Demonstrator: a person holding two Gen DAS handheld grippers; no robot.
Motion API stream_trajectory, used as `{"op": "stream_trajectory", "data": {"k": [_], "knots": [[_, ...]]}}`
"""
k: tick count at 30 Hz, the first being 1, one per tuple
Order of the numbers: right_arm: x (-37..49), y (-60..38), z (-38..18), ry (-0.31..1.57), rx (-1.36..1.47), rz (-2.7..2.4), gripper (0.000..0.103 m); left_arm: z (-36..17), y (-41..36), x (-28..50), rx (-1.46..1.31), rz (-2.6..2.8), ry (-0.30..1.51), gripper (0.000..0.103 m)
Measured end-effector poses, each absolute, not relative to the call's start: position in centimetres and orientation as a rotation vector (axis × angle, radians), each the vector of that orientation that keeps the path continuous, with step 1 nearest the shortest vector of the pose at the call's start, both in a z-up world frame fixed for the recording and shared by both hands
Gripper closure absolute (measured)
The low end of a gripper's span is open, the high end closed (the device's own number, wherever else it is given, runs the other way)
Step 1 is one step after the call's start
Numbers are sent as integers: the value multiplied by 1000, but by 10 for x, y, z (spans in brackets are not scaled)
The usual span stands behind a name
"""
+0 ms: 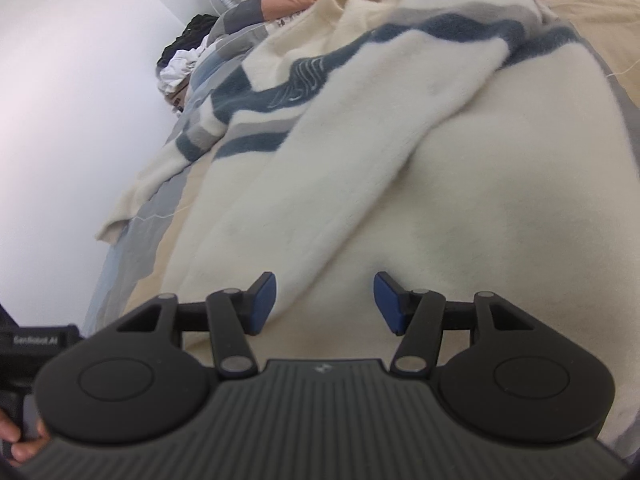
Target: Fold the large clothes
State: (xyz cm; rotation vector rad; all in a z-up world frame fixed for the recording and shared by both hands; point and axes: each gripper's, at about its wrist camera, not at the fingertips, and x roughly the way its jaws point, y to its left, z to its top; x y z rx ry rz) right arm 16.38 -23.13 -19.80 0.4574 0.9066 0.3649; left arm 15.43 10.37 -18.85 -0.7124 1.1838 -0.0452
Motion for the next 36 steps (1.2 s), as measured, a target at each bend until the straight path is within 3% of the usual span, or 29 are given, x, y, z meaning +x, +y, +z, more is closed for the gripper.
{"op": "stream_trajectory", "data": {"k": [2, 6, 7, 13, 26, 28, 33, 36], "knots": [[163, -232, -197, 896, 447, 355, 46, -194, 97, 158, -683, -46, 1202, 59], [165, -236, -194, 878, 430, 335, 46, -200, 95, 167, -657, -68, 1239, 89], [165, -238, -193, 868, 421, 324, 46, -198, 95, 168, -642, -77, 1244, 93], [166, -247, -186, 811, 347, 253, 46, -174, 99, 163, -479, -83, 1244, 95], [166, -239, -187, 824, 296, 259, 46, -192, 75, 173, -216, -48, 1344, 95], [163, -236, -184, 809, 279, 264, 46, -188, 81, 174, -245, -66, 1352, 94], [162, -231, -178, 771, 282, 289, 46, -163, 110, 178, -349, -47, 1307, 59], [162, -228, -175, 762, 268, 303, 46, -140, 137, 183, -372, -2, 1223, 53]]}}
